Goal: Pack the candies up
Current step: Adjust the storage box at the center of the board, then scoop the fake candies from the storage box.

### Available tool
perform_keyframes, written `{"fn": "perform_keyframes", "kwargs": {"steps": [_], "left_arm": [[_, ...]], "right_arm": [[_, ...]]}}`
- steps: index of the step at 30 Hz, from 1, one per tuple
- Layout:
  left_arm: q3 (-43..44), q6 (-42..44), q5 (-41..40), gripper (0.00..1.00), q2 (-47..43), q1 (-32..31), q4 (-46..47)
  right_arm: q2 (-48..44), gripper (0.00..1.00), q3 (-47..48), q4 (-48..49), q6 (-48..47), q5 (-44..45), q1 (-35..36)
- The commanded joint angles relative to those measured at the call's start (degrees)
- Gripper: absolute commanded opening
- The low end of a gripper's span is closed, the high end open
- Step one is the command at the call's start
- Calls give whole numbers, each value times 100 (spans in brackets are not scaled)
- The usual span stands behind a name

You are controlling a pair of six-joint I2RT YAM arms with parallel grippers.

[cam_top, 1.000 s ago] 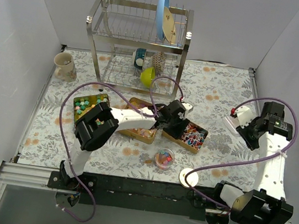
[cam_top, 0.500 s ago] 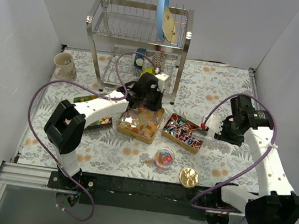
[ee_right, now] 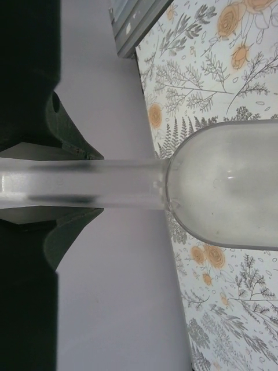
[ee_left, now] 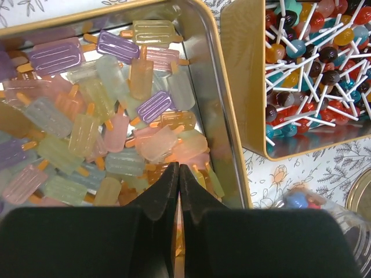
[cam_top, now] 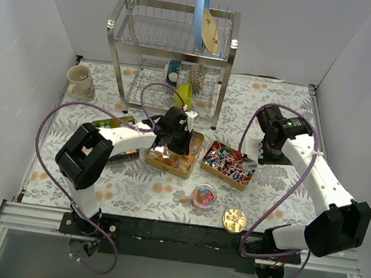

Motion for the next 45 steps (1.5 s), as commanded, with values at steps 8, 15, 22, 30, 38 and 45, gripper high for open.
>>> {"fn": "perform_keyframes", "kwargs": {"steps": [8, 15, 22, 30, 38, 45], "left_arm": [[858, -282, 438, 0, 676, -298, 262], [551, -545, 227, 0, 106, -272, 174], [68, -599, 209, 2, -703, -26, 33], [-530, -528, 183, 3, -1477, 334, 7], [-820, -484, 271, 4, -1794, 607, -20], [-751, -528, 368, 6, -1838, 791, -2]], "right_arm": [[686, 1, 244, -167, 66, 1783, 783], [1099, 1, 280, -159, 58, 2469, 1135], [1775, 1, 139, -159, 435, 2830, 1522], [2417, 1, 551, -167, 1182, 1952, 1909], [2892, 1, 894, -150, 2130, 941, 1927], [3358, 1, 1413, -141, 2755, 62, 1927]]}}
